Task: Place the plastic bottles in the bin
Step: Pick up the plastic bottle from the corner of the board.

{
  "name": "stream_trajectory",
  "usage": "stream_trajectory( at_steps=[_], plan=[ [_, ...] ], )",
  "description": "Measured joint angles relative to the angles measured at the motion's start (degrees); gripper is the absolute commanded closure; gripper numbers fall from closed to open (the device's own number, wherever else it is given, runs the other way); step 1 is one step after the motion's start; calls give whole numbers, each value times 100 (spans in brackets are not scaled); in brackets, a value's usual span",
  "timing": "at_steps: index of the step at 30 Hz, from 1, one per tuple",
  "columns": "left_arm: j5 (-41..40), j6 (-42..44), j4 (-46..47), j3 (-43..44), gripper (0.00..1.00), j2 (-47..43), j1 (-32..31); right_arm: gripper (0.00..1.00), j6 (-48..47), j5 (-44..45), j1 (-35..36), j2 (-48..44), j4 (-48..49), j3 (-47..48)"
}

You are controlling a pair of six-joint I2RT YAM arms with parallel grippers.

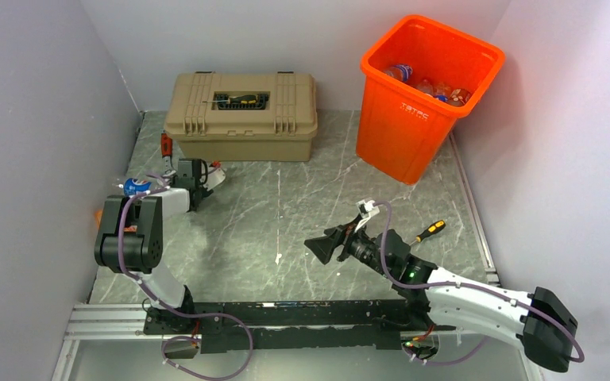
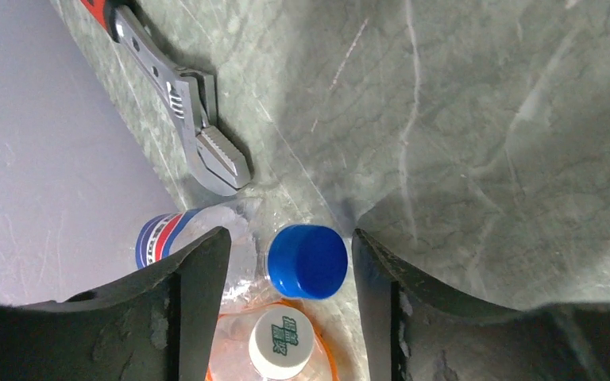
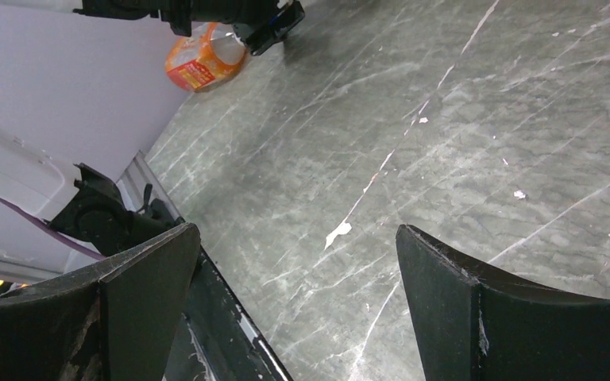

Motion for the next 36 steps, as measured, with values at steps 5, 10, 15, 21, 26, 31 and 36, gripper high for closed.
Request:
stream_trajectory(
  at_steps=[5,10,15,21,26,31,36],
  plan=[
    [-20,37,66,-109,46,-2,2,1,0,28,-2,-55,-20,0],
    [17,57,28,-118,61,-2,0,1,2,31,-2,-114,-37,0],
    [72,-4,-13,-138,79,-4,0,1,0,31,0,-160,-46,0],
    [70,0,-94,-321,98,-420,4,1,2,26,0,-125,-39,0],
    [63,11,-92,-490,100,-1001,-63,1,7,-13,0,-61,-17,0],
    [-35,-42,-164,-584,100,-1508,-341,1,26,-85,0,-57,4,0],
    [-509,-450,-568,-581,100,-2065,-1268,1,-11,-87,0,-79,-42,57]
  ],
)
